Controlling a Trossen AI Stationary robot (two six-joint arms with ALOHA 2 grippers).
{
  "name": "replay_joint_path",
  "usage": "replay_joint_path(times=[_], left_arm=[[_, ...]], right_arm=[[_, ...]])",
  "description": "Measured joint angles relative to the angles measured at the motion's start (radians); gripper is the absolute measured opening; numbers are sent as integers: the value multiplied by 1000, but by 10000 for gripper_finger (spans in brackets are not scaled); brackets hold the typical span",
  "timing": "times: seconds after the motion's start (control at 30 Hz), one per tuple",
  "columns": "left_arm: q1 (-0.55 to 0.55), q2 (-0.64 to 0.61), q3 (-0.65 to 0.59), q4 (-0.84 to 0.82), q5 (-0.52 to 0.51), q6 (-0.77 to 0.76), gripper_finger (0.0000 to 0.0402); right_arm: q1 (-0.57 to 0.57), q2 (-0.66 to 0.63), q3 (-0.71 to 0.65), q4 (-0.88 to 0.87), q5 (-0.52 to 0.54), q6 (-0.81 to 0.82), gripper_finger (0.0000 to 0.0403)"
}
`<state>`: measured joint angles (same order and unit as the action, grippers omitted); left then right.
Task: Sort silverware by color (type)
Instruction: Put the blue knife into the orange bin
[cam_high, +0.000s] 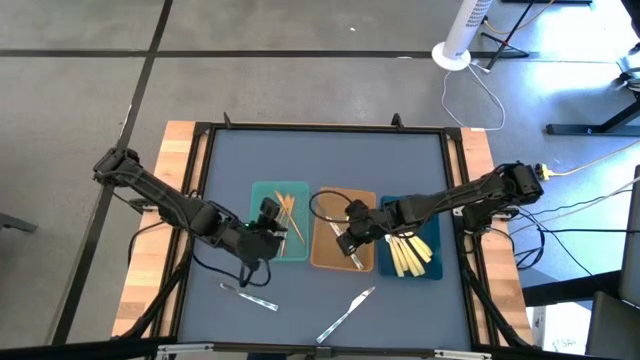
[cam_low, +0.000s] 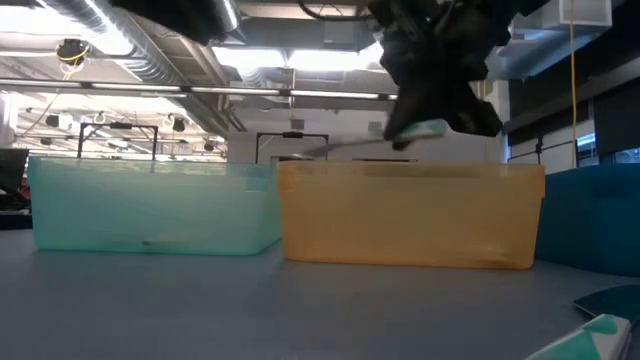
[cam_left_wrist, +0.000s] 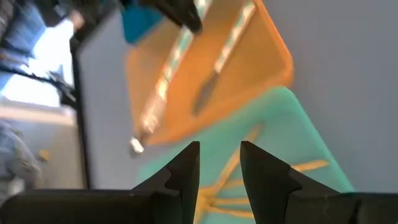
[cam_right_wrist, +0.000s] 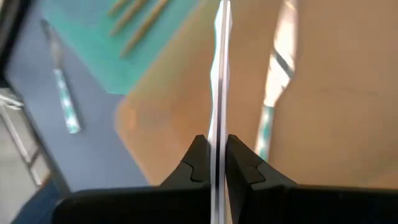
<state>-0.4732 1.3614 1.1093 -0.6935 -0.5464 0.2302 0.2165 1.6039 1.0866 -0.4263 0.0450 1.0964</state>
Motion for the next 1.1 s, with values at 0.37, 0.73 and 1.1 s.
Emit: replay_joint_path(times=[0.37,0.73,1.1], left_arm=[[-29,1,0,-154,254,-331,109],[-99,6,0,-155,440,-543,109],[-241,9,-1,-158,437,-676,109]], right_arm=[[64,0,0,-181,111,87,3],[80,50,-1,-200,155,106,9],[78,149,-2,-115,154,103,13]])
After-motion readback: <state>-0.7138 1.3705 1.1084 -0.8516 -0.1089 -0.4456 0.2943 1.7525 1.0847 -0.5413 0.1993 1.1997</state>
